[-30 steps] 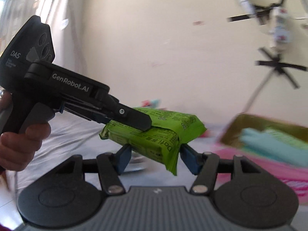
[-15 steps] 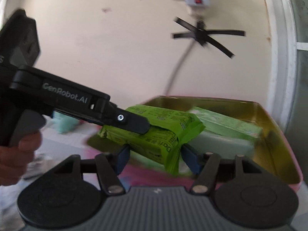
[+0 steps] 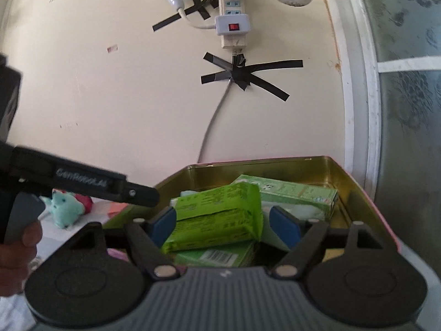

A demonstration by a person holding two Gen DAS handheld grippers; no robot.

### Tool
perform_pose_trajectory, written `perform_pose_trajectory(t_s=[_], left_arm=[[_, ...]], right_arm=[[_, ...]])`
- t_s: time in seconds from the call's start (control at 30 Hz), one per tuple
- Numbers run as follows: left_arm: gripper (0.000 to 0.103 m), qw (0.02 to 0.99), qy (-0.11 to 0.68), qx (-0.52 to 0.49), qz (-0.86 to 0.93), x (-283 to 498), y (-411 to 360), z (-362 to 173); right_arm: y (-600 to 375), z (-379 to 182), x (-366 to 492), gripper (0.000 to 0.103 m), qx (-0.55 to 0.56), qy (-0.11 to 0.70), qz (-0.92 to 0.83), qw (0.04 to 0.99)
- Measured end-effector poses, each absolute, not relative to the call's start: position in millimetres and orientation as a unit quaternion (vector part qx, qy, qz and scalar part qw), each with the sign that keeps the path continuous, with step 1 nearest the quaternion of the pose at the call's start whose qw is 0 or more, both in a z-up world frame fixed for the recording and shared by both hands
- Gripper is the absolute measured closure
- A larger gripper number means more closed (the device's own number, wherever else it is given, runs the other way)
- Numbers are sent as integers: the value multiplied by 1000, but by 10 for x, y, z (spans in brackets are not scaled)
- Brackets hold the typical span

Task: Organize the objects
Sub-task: 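Lower the snack bag into the pink tin and open both grippers, then withdraw both tools from the pink tin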

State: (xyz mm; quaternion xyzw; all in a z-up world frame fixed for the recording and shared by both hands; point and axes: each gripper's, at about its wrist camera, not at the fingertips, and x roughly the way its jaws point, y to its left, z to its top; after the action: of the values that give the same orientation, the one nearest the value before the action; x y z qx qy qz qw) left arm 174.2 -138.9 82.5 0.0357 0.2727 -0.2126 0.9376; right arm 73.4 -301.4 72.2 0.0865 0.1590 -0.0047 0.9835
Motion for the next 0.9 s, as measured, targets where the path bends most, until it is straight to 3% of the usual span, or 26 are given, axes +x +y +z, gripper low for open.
perform_pose_trajectory(t_s=[0.9], left_arm=[[29, 946, 291, 65, -130, 813, -434, 212]], right_arm=[[-2293, 482, 53, 25, 168, 207, -14, 964]])
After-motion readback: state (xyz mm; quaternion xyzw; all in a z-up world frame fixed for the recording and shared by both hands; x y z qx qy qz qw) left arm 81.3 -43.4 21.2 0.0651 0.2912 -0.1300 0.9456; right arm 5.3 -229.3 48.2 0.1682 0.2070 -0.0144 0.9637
